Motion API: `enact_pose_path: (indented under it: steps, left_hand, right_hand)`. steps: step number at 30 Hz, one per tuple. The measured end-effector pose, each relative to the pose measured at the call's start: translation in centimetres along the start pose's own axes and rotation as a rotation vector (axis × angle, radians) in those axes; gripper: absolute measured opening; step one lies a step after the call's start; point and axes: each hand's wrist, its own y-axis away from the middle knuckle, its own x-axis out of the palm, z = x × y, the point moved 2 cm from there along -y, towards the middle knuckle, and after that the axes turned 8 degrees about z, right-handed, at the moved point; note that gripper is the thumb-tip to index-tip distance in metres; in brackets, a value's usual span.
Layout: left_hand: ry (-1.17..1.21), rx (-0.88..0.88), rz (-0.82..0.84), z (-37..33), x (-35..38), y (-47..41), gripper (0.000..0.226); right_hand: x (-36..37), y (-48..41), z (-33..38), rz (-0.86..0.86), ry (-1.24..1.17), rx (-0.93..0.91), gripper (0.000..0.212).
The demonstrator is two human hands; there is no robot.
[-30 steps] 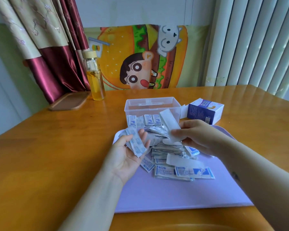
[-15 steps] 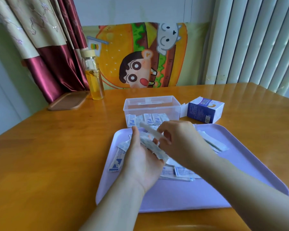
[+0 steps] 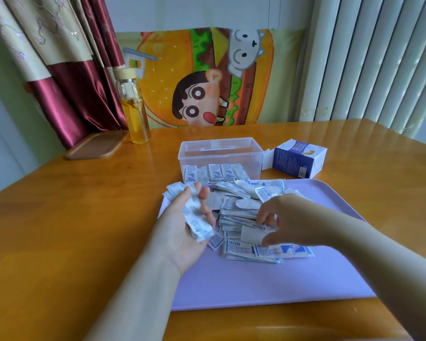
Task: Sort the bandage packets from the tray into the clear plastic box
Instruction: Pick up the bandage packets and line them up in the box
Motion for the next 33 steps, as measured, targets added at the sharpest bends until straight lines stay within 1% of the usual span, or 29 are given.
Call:
enact_pose_path:
  steps: [3,6,8,10,14,18,21,24,26,28,30,33]
  left_hand:
    - [-0.023,0.01,-0.002,-0.4,0.2,0.1,0.027]
    - [-0.032,-0.055,-0.011,-0.6,0.0,0.3,0.032]
    - [-0.048,-0.102,-0.005,-0.7,0.0,0.4,0.035]
    - [-0.041,-0.111,-0.01,-0.7,-0.1,0.4,0.037]
    - [0.026,-0.115,-0.006,-0.5,0.2,0.4,0.028]
    - [0.081,-0.082,-0.006,-0.4,0.0,0.2,0.023]
    - [0.098,-0.071,-0.012,-0.4,-0.2,0.1,0.023]
    - [0.11,-0.115,-0.03,-0.2,-0.4,0.1,0.015]
    - [0.089,-0.144,-0.037,0.0,-0.4,0.1,0.016]
    - [0.068,-0.181,-0.025,0.5,-0.2,0.2,0.024]
    - [0.033,-0.226,0.008,1.1,0.4,0.4,0.024]
    - [-0.021,-0.269,0.065,2.1,1.1,0.6,0.033]
  right_hand:
    - [0.1,-0.4,-0.1,0.06,-0.043,-0.004,0.034]
    - [0.1,-0.7,-0.4,0.111,-0.109,0.021,0.034]
    - [0.0,-0.6,-0.4,0.112,-0.079,0.058,0.036]
    - [-0.2,-0.4,-0.4,0.129,-0.038,0.091,0.037]
    - [-0.4,-0.3,-0.7,0.181,-0.061,0.088,0.033]
    - [-0.9,0.1,-1.3,0.17,-0.121,0.073,0.027]
    - [-1.6,0.8,-1.5,0.132,-0.128,0.074,0.02]
    - [-2.8,1.7,-1.2,0.083,-0.133,0.04,0.015]
    - [-3.4,2.0,-0.8,0.025,-0.18,-0.031,0.017]
    - [-3.5,2.1,-0.1,-0.11,-0.19,-0.124,0.021]
    - [-3.3,2.3,0.6,-0.243,-0.215,-0.21,0.031]
    - [-2.3,2.1,1.6,-0.335,-0.333,-0.315,0.036]
